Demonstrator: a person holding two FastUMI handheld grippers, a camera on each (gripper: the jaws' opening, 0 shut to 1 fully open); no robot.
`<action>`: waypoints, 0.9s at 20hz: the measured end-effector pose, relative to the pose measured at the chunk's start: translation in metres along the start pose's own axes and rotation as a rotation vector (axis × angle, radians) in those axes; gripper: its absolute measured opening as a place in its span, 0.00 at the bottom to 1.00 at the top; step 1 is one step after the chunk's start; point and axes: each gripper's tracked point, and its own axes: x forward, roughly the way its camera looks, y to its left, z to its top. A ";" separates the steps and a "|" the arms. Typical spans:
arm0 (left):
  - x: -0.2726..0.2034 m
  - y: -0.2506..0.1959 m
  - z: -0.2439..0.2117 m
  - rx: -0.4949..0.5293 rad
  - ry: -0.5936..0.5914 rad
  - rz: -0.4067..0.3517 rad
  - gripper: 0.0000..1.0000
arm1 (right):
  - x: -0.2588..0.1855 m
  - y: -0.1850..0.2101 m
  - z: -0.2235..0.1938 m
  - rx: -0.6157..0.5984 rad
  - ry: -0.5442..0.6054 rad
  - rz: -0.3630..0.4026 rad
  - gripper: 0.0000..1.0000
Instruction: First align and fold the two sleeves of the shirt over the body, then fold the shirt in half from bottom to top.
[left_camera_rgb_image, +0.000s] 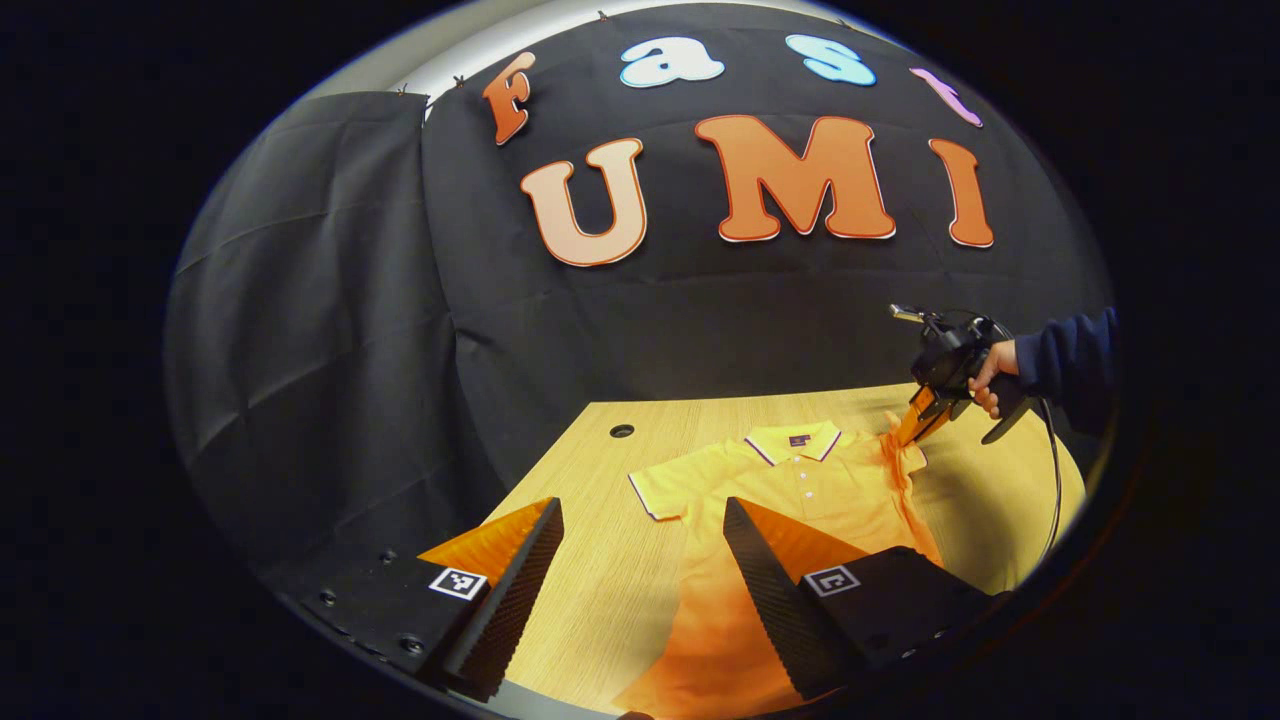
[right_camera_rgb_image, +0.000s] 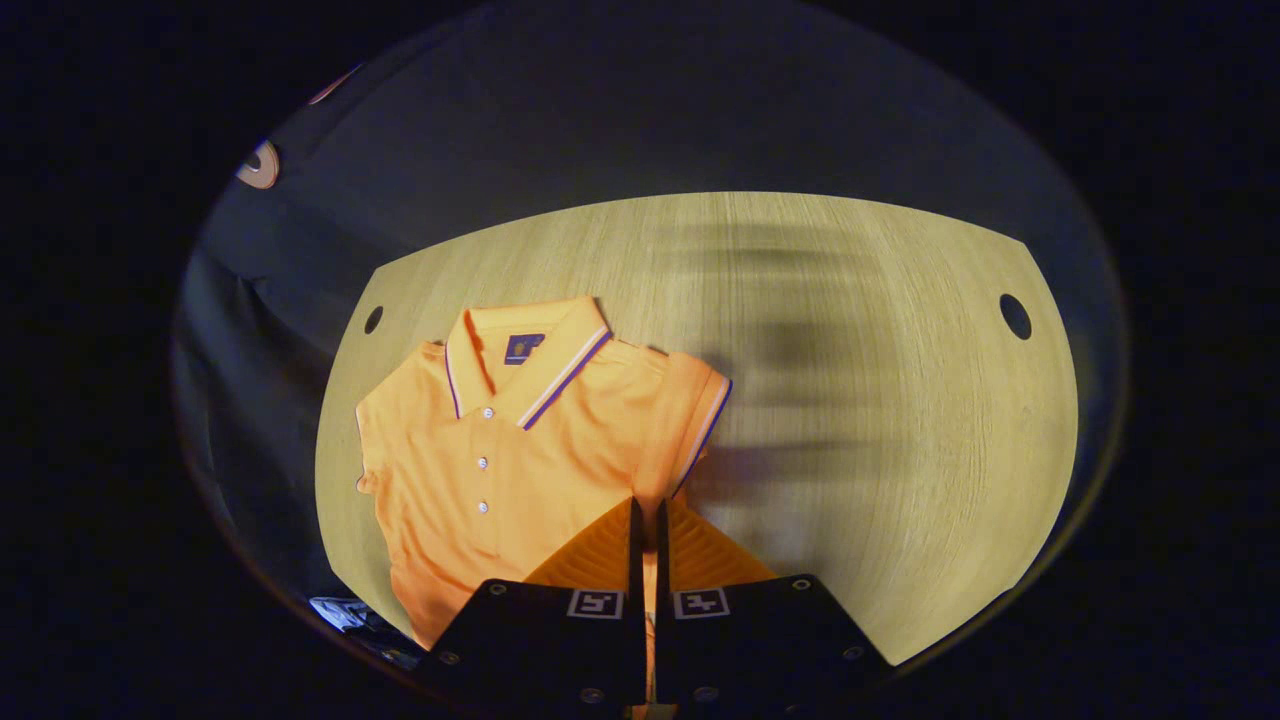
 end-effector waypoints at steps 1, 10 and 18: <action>0.000 0.002 -0.001 0.000 0.004 0.006 0.99 | 0.001 0.007 0.000 -0.007 0.004 0.010 0.04; 0.000 0.028 -0.028 -0.085 0.094 0.067 0.99 | 0.025 0.053 -0.007 -0.024 0.034 0.112 0.13; 0.051 0.040 -0.044 -0.146 0.192 -0.022 0.99 | 0.004 0.063 -0.004 -0.004 -0.036 0.129 0.32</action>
